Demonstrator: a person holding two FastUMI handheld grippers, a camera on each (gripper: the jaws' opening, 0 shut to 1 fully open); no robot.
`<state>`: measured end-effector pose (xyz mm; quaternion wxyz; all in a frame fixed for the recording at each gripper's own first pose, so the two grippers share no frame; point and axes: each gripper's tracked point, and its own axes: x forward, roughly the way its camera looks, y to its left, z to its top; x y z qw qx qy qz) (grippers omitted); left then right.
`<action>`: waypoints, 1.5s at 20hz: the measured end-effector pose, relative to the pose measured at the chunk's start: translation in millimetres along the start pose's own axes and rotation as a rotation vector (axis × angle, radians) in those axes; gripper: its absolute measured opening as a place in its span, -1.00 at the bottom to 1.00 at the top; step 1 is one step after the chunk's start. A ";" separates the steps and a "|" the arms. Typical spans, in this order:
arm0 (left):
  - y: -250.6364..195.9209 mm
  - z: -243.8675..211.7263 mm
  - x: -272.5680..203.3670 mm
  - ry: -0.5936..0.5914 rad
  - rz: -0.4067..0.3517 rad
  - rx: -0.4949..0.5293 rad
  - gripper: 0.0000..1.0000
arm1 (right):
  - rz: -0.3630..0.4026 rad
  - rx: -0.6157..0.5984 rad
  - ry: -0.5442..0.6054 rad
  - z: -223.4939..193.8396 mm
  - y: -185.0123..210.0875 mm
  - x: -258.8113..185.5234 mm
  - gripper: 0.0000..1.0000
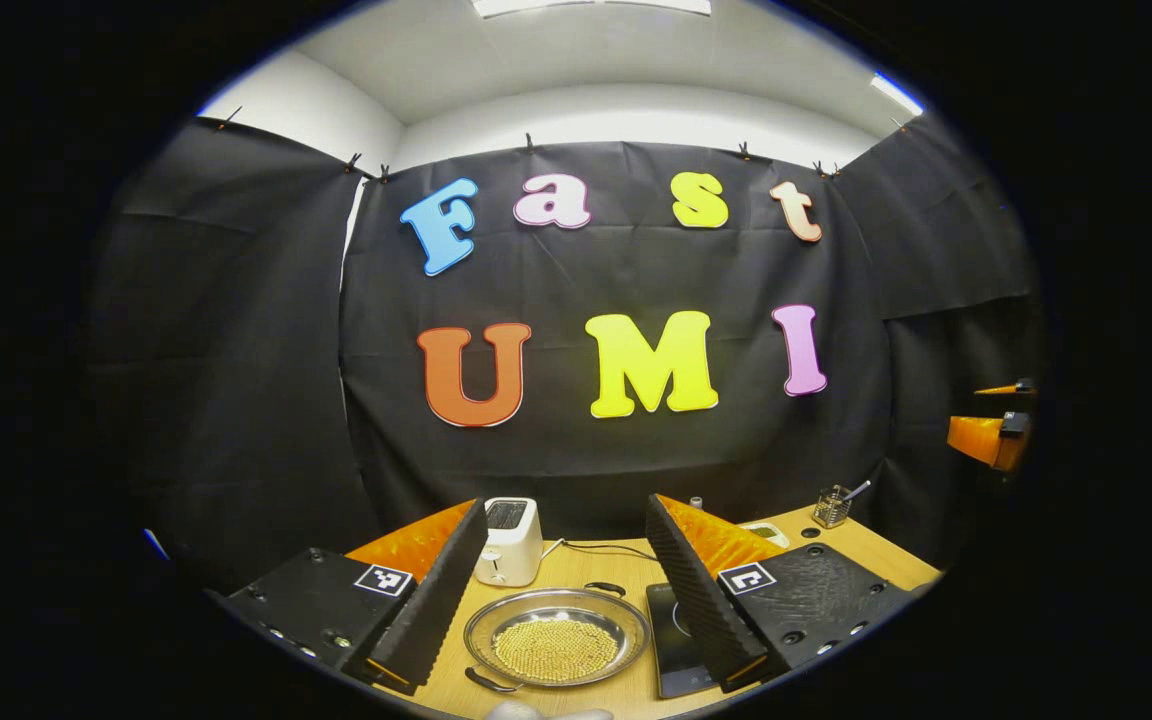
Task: First push the handle of the pot to place it horizontally, then grasp the pot with both hands and set it on the induction cooktop.
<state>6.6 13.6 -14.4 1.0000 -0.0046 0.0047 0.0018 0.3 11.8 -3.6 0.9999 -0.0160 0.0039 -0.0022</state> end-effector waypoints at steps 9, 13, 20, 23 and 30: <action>-10.0 -25.8 3.8 0.126 -0.109 -0.087 -1.00 | 0.003 -0.026 0.020 -8.8 4.4 0.9 0.94; 1.5 -56.8 7.4 0.231 -0.110 -0.043 -1.00 | -0.001 -0.024 0.038 -15.2 2.3 2.3 0.94; 2.6 -148.8 -5.8 0.454 -0.122 -0.023 -1.00 | -0.016 -0.029 0.126 -47.4 -1.2 0.0 0.94; 1.1 -199.9 -14.7 0.577 -0.143 -0.044 -1.00 | -0.022 -0.029 0.174 -66.8 -2.8 0.1 0.98; 2.7 -292.9 -37.4 0.840 -0.148 -0.059 -1.00 | -0.042 -0.015 0.236 -91.8 -9.4 -5.4 0.98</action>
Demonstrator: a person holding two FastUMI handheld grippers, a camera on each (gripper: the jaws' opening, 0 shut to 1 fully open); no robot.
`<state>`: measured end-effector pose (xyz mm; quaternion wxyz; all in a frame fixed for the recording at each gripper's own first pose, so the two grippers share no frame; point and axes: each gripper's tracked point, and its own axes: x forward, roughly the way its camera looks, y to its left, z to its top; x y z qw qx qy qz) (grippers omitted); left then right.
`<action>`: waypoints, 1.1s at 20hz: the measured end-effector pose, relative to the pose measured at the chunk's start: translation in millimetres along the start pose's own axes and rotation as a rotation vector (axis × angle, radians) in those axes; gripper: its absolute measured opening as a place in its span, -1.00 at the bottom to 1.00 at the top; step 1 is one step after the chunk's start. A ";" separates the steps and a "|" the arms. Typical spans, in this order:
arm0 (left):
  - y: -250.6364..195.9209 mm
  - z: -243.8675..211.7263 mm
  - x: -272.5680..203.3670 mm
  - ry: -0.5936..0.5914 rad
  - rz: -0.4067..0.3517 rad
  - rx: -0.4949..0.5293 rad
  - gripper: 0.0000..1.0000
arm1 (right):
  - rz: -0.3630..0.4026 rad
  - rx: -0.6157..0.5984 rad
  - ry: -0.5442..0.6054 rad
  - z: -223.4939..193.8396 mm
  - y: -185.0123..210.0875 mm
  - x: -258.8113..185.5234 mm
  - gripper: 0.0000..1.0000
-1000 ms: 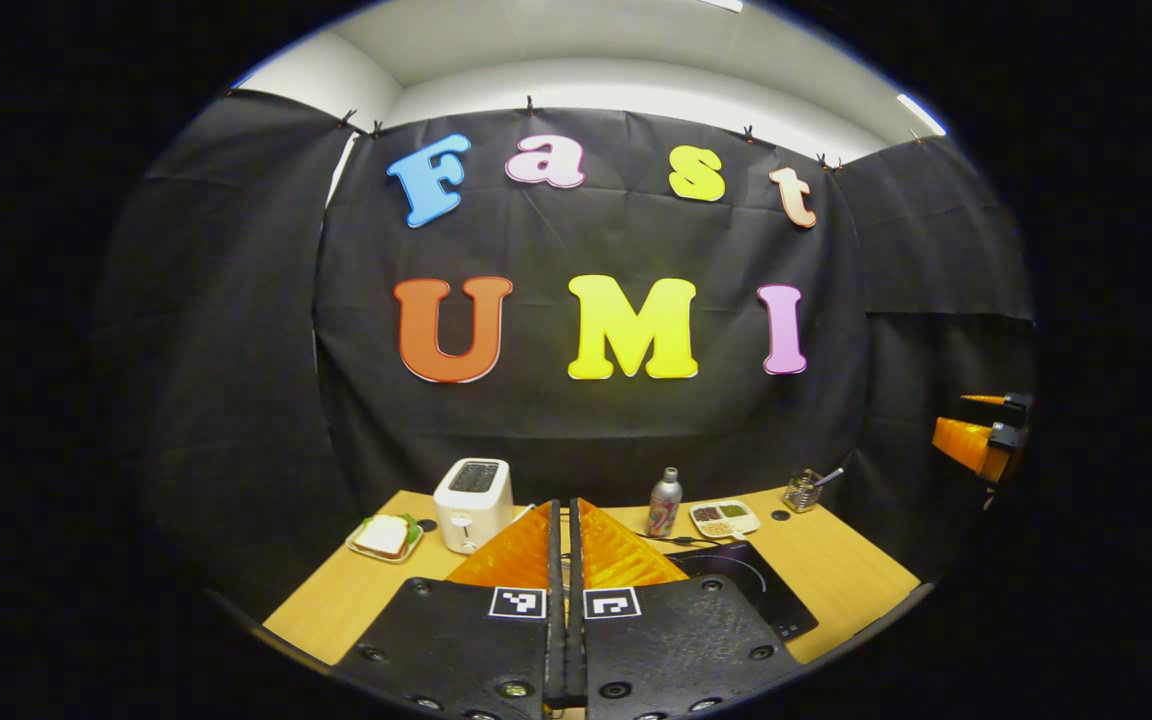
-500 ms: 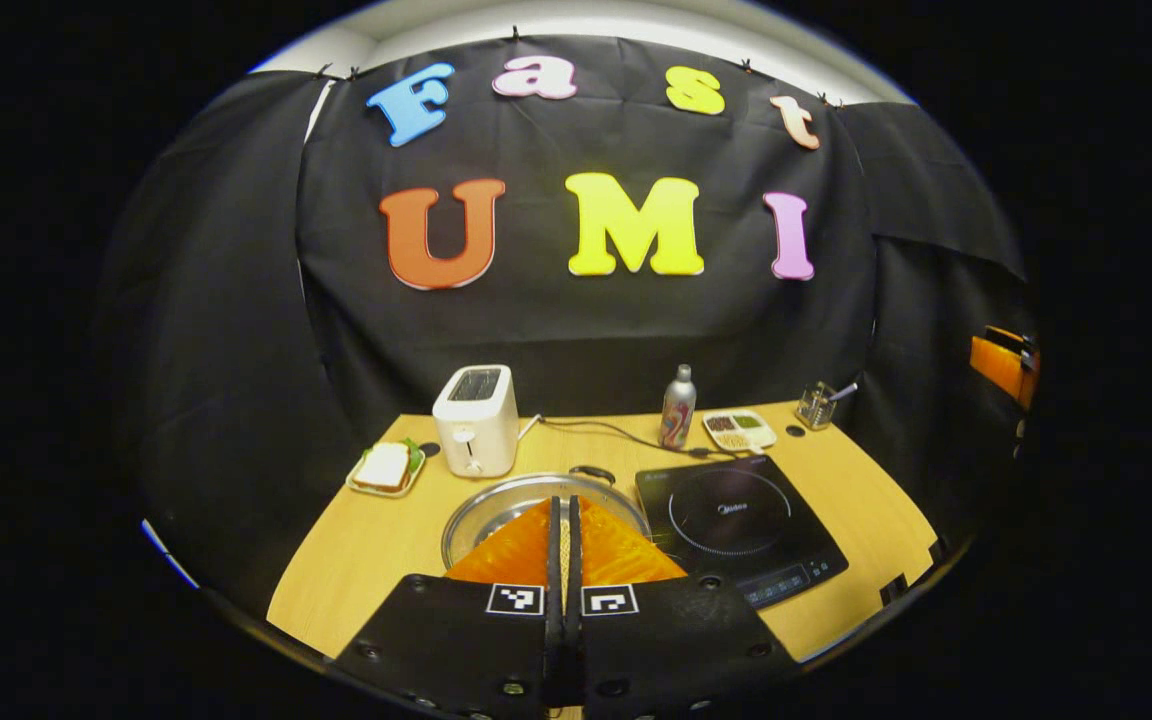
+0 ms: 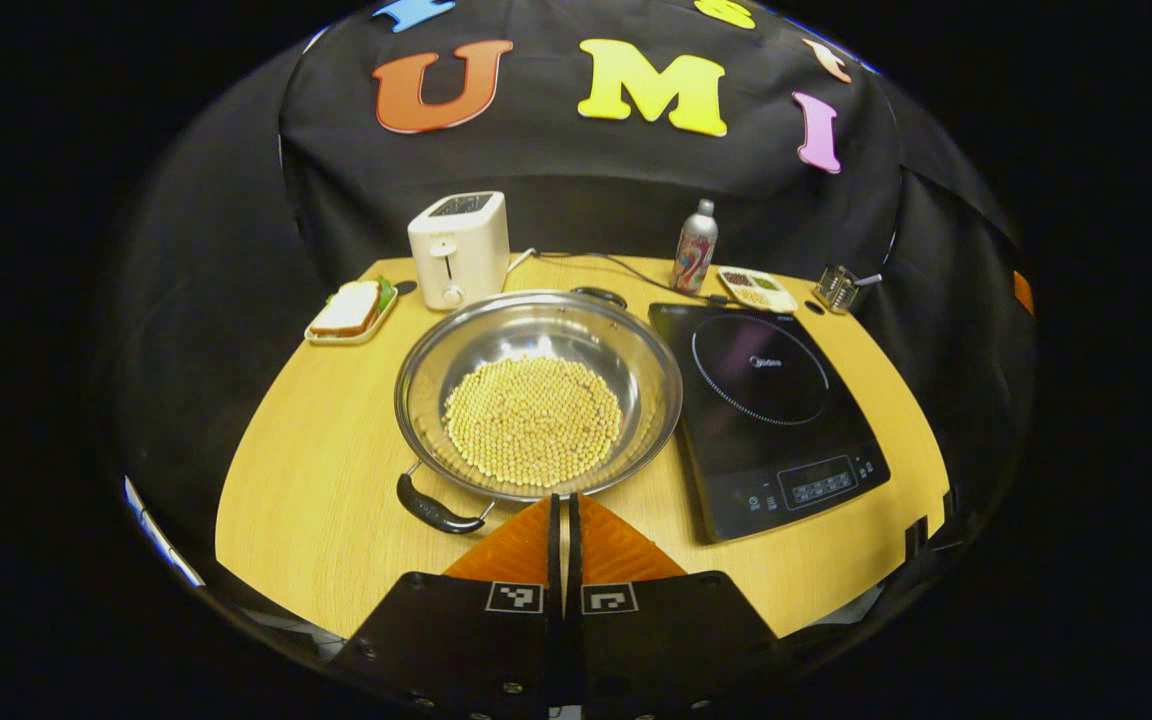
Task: First push the handle of the pot to place it horizontally, then grasp the pot with both hands and set it on the induction cooktop.
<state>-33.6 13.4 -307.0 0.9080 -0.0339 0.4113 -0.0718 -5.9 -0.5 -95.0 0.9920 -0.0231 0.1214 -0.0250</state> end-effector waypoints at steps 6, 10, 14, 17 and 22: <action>12.7 -17.4 33.3 0.120 0.017 0.003 -1.00 | -0.032 0.016 0.018 -7.0 -13.7 -0.8 0.94; 14.5 -31.2 41.4 0.198 0.009 0.002 -1.00 | -0.049 0.039 0.042 -14.5 -18.9 0.8 0.94; 25.7 -35.5 48.1 0.214 0.035 -0.017 -0.86 | -0.053 0.040 0.048 -15.5 -19.2 3.2 0.94; 34.0 -36.0 50.7 0.218 0.049 -0.022 -0.80 | -0.048 0.038 0.049 -14.6 -15.4 5.5 0.94; 44.4 -38.7 46.4 0.213 0.082 -0.047 -1.00 | -0.042 0.030 0.052 -12.4 -11.2 8.0 0.94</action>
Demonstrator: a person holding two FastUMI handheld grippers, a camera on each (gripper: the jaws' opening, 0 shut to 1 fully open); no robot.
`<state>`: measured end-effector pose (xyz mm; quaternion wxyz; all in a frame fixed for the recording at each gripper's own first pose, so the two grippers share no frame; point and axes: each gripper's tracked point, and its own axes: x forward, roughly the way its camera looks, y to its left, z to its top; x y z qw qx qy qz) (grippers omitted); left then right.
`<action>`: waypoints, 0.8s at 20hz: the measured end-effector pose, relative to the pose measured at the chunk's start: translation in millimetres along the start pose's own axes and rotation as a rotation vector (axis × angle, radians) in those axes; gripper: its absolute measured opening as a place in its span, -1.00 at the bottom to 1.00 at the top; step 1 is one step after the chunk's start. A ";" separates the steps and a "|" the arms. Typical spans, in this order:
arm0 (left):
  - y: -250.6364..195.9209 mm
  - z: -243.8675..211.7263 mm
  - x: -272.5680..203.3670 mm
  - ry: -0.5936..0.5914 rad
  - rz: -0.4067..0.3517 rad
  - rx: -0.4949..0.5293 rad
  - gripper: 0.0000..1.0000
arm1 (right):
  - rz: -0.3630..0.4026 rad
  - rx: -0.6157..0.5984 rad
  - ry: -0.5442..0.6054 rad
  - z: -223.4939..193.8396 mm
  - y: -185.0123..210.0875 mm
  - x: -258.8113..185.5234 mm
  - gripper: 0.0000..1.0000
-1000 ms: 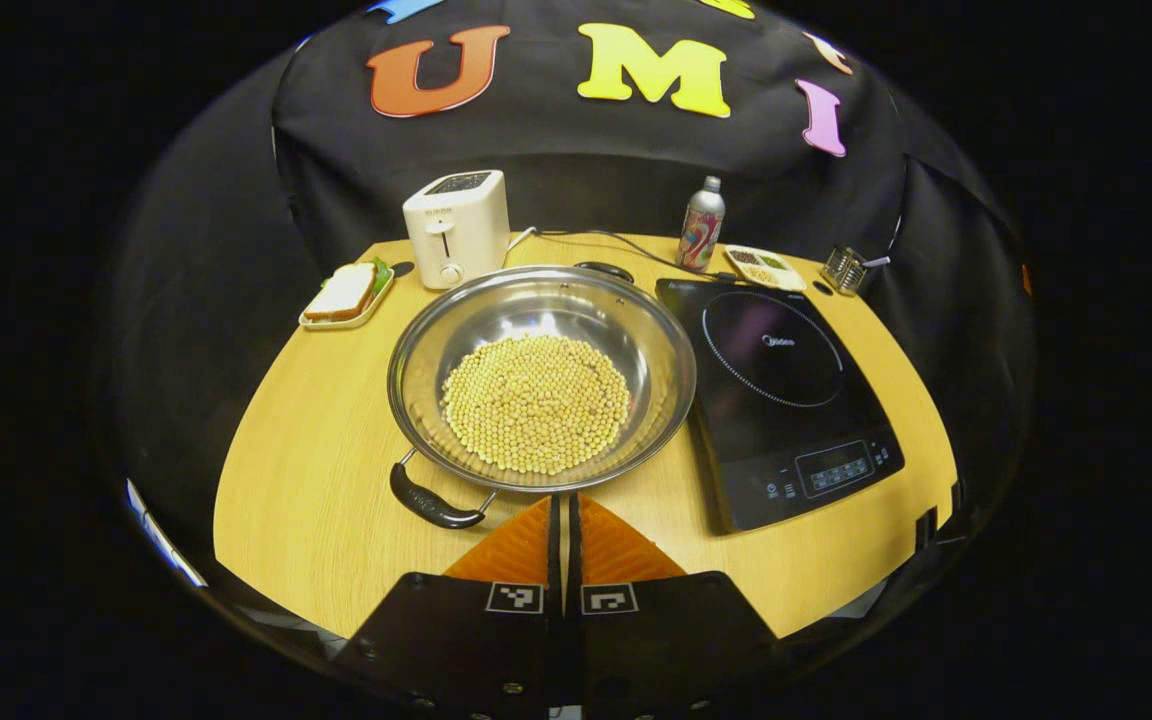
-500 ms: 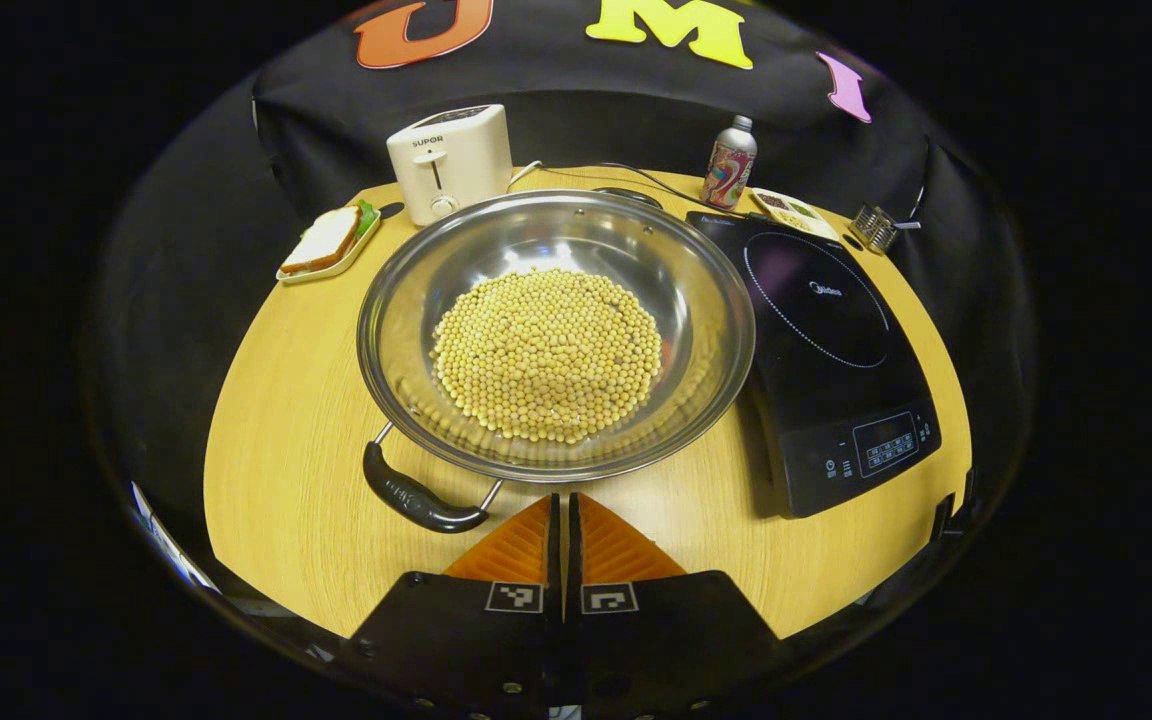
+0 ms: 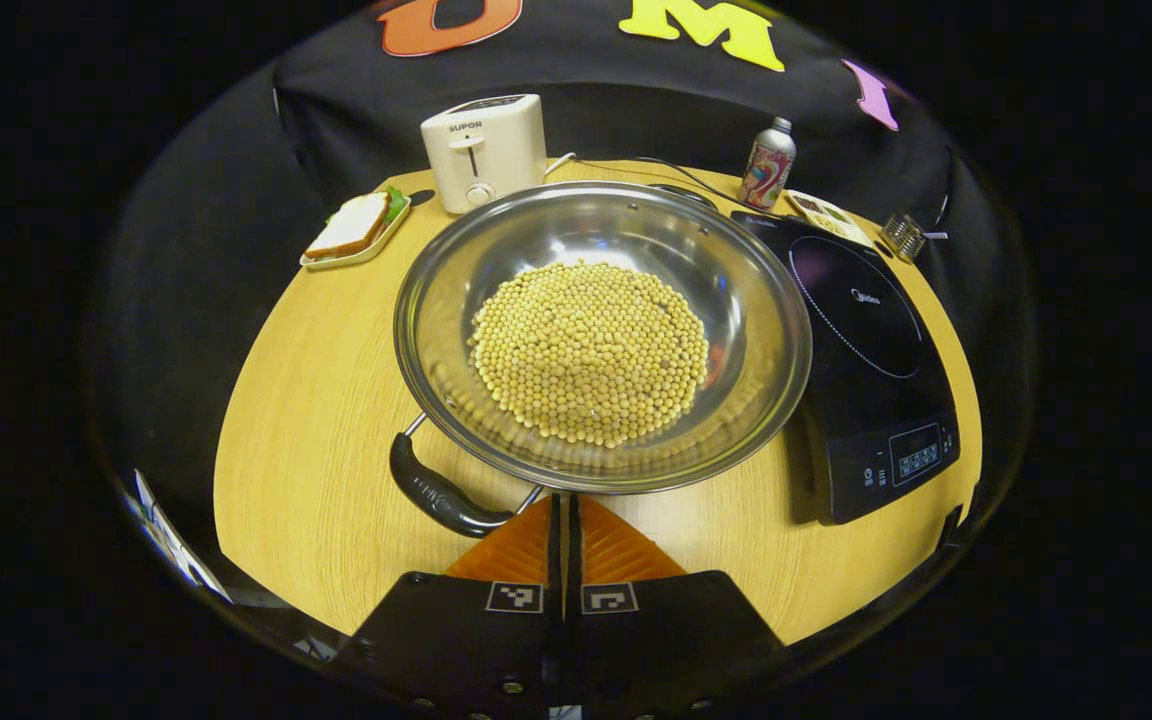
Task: First push the handle of the pot to place it horizontally, then grasp the pot with both hands and set it on the induction cooktop.
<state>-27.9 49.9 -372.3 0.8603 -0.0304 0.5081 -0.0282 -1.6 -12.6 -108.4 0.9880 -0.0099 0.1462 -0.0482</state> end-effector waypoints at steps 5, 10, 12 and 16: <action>14.9 -0.5 -3.3 -0.008 0.029 -0.036 -0.80 | 0.001 -0.002 0.001 1.1 1.2 1.1 0.94; 39.3 12.4 7.8 -0.021 0.059 -0.070 -0.80 | 0.003 -0.010 -0.001 3.4 4.9 2.8 0.94; 48.4 15.1 9.0 -0.026 0.070 -0.082 -1.00 | 0.003 -0.015 -0.003 4.2 6.6 3.6 0.94; 66.9 21.2 14.8 -0.032 0.087 -0.109 -1.00 | 0.006 -0.020 -0.006 7.2 9.8 5.4 0.94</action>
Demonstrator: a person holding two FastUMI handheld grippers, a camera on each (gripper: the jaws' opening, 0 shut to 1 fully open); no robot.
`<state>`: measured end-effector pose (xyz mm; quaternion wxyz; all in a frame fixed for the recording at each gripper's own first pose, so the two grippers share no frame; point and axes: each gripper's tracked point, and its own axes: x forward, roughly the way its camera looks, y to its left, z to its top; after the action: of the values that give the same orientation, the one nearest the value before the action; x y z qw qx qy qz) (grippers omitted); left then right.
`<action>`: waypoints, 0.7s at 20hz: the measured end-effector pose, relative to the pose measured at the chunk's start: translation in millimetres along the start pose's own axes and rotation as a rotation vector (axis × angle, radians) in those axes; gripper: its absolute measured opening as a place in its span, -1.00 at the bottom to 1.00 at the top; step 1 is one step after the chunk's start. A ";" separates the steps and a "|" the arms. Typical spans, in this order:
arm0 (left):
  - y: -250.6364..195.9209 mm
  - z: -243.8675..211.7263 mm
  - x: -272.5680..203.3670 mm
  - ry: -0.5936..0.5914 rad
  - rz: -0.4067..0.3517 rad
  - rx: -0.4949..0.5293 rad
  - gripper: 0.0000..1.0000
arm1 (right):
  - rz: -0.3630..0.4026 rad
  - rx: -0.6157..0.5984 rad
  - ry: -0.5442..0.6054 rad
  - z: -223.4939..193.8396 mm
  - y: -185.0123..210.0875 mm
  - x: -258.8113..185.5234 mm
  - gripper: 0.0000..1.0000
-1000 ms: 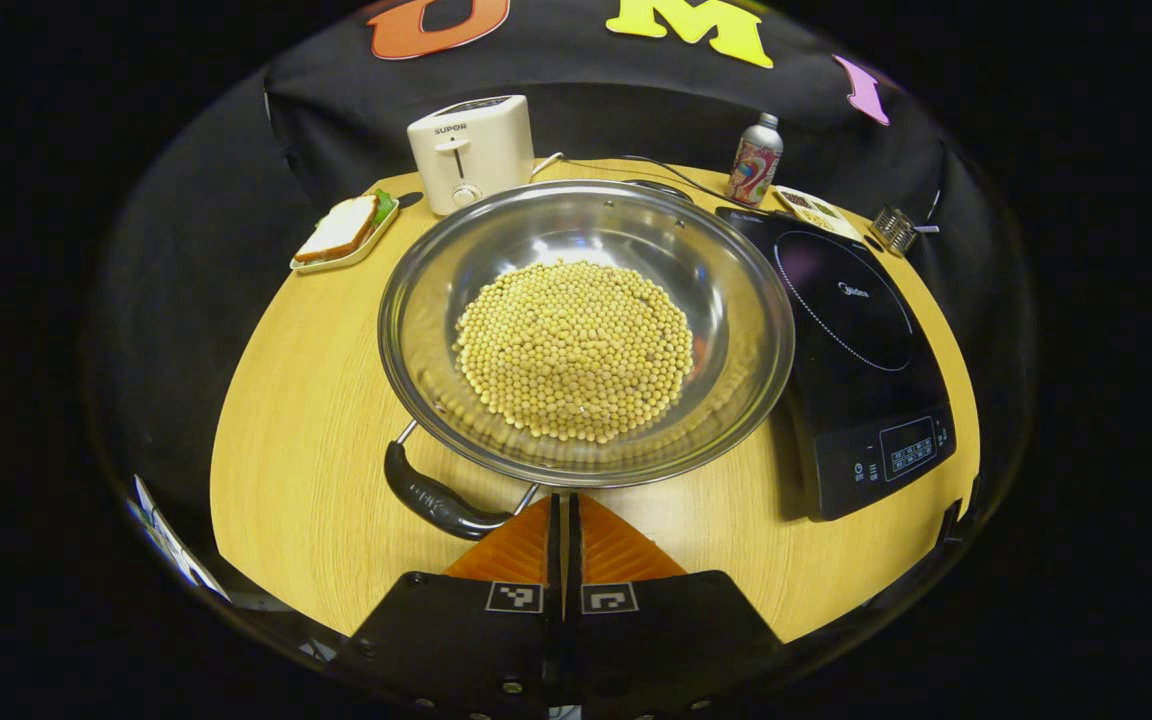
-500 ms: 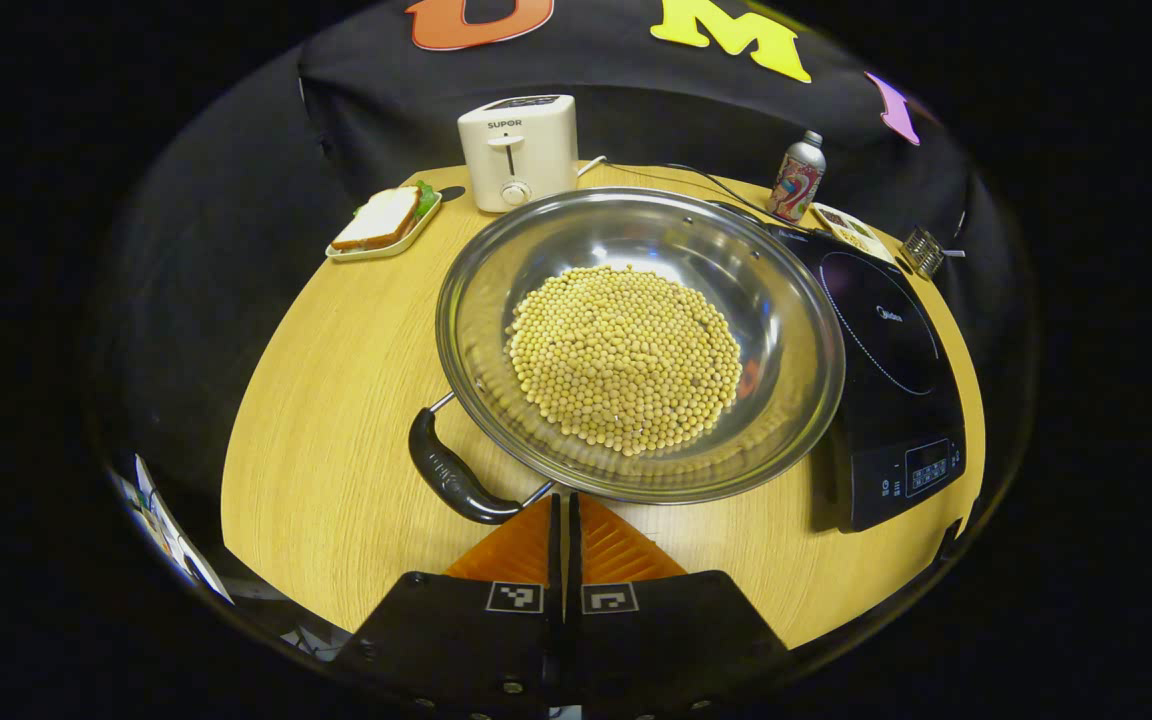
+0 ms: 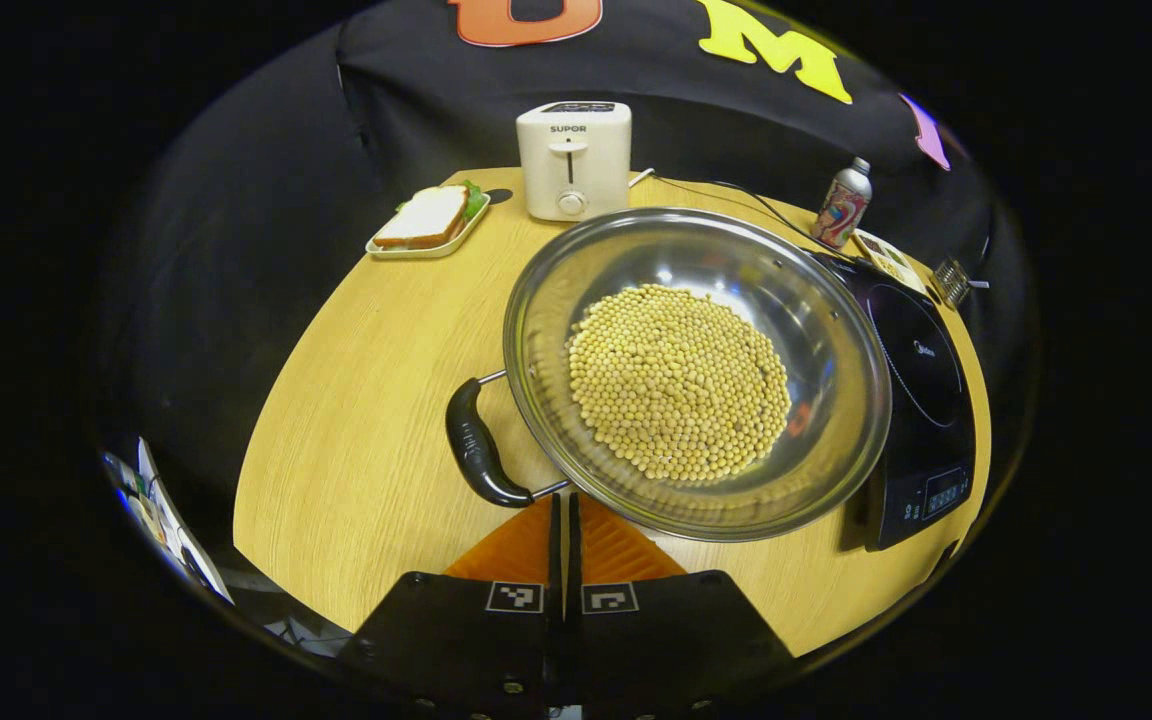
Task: First push the handle of the pot to place it horizontally, then grasp the pot with both hands and set it on the induction cooktop.
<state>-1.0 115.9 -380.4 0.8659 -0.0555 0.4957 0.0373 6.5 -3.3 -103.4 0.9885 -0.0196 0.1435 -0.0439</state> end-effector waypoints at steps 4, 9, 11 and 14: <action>20.1 6.6 6.7 -0.005 0.015 -0.031 -1.00 | 0.003 -0.008 -0.003 3.4 5.1 0.6 0.94; 29.3 15.0 9.8 -0.012 0.027 -0.041 -1.00 | 0.006 -0.017 -0.004 6.1 11.6 1.7 0.98; 33.0 19.6 11.7 -0.012 0.028 -0.052 -1.00 | 0.005 -0.022 -0.004 6.1 13.4 1.1 0.94; 41.2 27.5 19.2 -0.013 0.030 -0.069 -1.00 | -0.001 -0.023 -0.002 6.3 13.4 1.3 0.98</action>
<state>27.3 160.6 -385.6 0.8661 -0.0778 0.4891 0.0677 10.6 10.1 -98.4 0.9883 -0.0312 0.1429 -0.0430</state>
